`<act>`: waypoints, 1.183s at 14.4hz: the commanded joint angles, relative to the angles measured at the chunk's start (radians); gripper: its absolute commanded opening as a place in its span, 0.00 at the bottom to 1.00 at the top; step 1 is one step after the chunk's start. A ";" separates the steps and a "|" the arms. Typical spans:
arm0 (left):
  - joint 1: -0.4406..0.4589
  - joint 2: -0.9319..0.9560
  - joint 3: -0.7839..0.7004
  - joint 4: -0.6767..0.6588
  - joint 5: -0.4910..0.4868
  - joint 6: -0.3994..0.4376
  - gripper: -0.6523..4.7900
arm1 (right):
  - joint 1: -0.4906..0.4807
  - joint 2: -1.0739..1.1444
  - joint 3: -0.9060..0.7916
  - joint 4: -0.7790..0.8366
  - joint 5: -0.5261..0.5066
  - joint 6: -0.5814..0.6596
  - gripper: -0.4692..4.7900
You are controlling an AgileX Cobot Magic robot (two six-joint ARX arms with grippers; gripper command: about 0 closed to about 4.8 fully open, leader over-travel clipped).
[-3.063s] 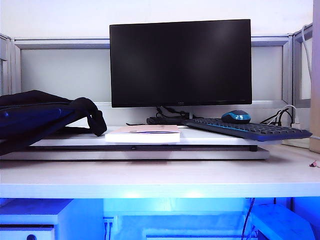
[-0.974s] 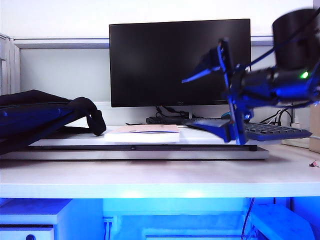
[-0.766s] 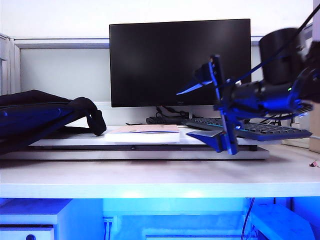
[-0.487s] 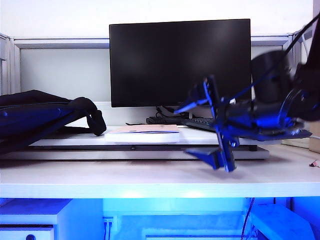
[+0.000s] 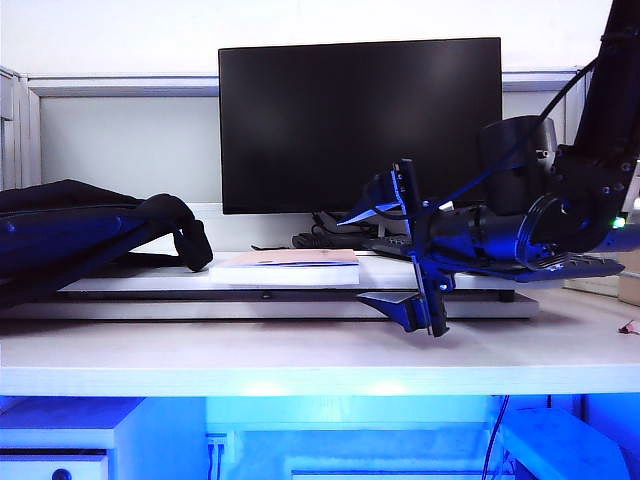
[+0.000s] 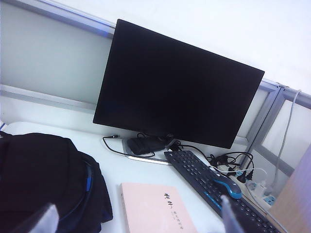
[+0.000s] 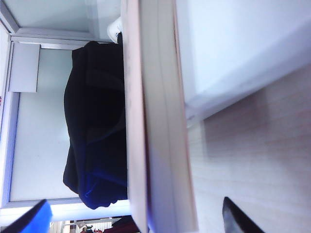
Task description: Pick up the book on the desk and put it into the open backpack.
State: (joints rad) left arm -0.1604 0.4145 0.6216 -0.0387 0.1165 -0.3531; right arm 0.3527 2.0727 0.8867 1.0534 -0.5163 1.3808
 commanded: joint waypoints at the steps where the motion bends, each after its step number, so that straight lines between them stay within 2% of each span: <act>1: 0.002 0.000 0.005 0.010 0.004 0.001 1.00 | 0.001 -0.001 0.035 -0.033 0.011 0.003 1.00; 5: 0.002 0.000 0.005 0.009 0.003 0.001 1.00 | 0.004 0.047 0.132 -0.093 -0.010 0.011 1.00; 6: 0.002 0.000 0.005 0.009 0.003 0.001 1.00 | 0.004 0.047 0.132 -0.093 -0.010 0.011 0.88; 7: 0.002 0.001 0.005 0.007 0.003 0.001 1.00 | 0.005 0.047 0.132 -0.092 -0.012 0.011 0.49; 8: 0.002 0.003 0.005 0.003 0.000 0.001 1.00 | 0.005 0.047 0.132 -0.092 -0.016 0.010 0.33; 11: 0.002 0.013 0.005 -0.013 0.001 0.002 1.00 | 0.005 0.047 0.132 -0.092 -0.023 0.006 0.10; 15: 0.003 0.070 0.005 -0.013 -0.008 0.018 1.00 | 0.005 0.047 0.132 -0.082 -0.038 -0.036 0.08; 17: 0.004 0.134 0.005 -0.012 -0.009 0.146 1.00 | 0.005 0.047 0.132 -0.060 -0.056 -0.036 0.08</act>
State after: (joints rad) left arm -0.1596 0.5140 0.6239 -0.0608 0.1108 -0.3069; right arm 0.3542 2.1246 1.0149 0.9493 -0.5465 1.3575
